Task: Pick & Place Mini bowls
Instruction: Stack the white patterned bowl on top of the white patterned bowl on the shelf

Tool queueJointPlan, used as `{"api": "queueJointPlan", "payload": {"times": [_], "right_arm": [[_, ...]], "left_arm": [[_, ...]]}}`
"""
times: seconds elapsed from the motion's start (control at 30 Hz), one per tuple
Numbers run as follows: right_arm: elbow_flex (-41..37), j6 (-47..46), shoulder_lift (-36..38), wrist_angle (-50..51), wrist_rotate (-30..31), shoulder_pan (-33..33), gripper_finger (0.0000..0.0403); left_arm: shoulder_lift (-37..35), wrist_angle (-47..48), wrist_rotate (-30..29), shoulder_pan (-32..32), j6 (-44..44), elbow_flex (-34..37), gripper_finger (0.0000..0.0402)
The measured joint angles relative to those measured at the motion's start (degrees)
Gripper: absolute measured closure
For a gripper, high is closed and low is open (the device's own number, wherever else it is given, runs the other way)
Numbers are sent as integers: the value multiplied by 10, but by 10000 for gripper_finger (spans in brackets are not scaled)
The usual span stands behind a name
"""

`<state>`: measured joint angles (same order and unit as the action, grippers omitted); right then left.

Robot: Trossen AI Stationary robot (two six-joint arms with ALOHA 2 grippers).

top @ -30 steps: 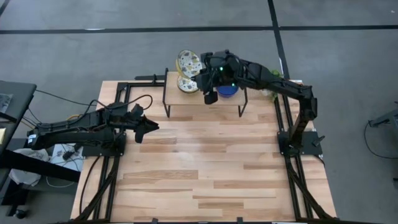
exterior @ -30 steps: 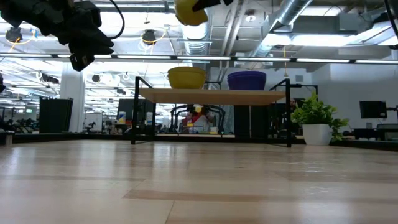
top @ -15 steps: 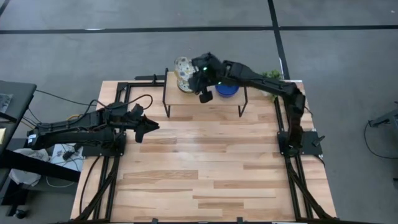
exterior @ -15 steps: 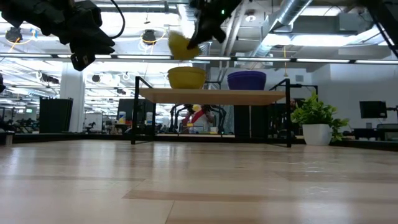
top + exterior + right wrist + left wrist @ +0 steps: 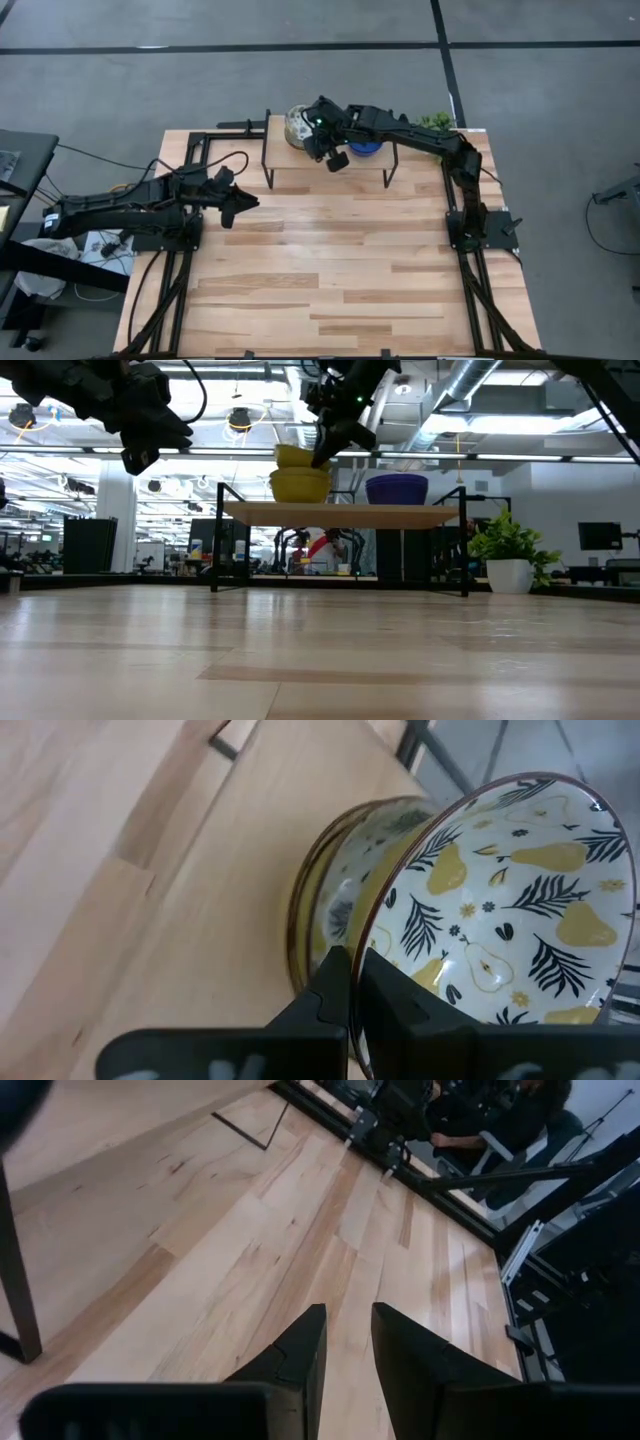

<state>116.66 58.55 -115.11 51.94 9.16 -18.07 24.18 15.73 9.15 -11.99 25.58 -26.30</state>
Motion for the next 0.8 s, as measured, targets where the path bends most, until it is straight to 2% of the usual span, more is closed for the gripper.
{"api": "queueJointPlan", "payload": {"times": [0.27, 0.8], "right_arm": [[0, 4, -1, 4, -1, -1, 402], [0, 6, -2, 3, -1, -1, 365]], "left_arm": [[7, -11, -5, 0, 0, 0, 320], [7, -26, -5, 0, 0, 0, 320]]}}
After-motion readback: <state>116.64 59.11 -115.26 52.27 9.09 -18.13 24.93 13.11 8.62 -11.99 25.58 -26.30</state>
